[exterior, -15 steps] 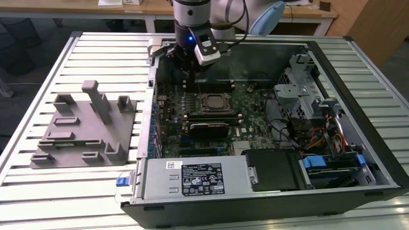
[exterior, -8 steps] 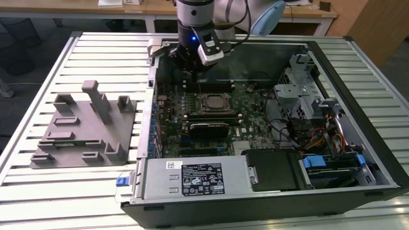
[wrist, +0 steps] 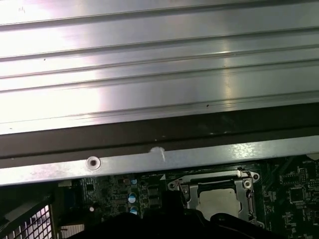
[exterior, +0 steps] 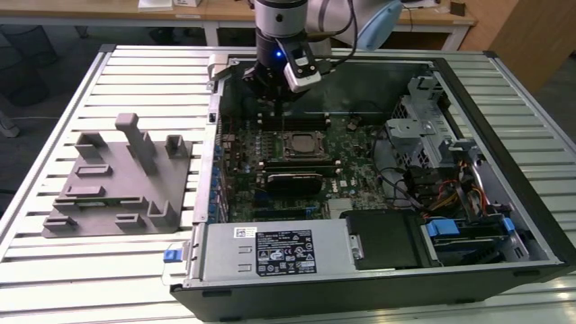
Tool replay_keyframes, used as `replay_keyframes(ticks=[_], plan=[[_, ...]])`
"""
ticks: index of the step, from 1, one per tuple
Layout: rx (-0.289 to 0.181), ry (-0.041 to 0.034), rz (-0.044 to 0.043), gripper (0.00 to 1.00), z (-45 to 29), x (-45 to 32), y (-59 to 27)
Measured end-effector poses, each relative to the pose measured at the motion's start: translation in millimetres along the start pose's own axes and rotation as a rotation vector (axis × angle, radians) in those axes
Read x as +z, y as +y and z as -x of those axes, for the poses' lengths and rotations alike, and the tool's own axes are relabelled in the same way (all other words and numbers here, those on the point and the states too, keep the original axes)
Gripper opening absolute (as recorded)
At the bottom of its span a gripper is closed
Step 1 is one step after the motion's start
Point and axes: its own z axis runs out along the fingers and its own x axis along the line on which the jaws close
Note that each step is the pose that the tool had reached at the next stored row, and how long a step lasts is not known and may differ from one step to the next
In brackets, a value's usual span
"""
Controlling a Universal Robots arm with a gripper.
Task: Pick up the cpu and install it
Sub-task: 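Install the first cpu locking lever, then install the second cpu locking lever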
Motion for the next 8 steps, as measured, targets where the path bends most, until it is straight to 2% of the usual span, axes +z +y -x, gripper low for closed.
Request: replay_keyframes(ticks=[6, 8], plan=[[-0.001, 0.0, 0.0002, 0.11, 13.2, 0.3, 1.6], [-0.002, 0.0004, 0.0028, 0.11, 18.3, 0.5, 2.2]])
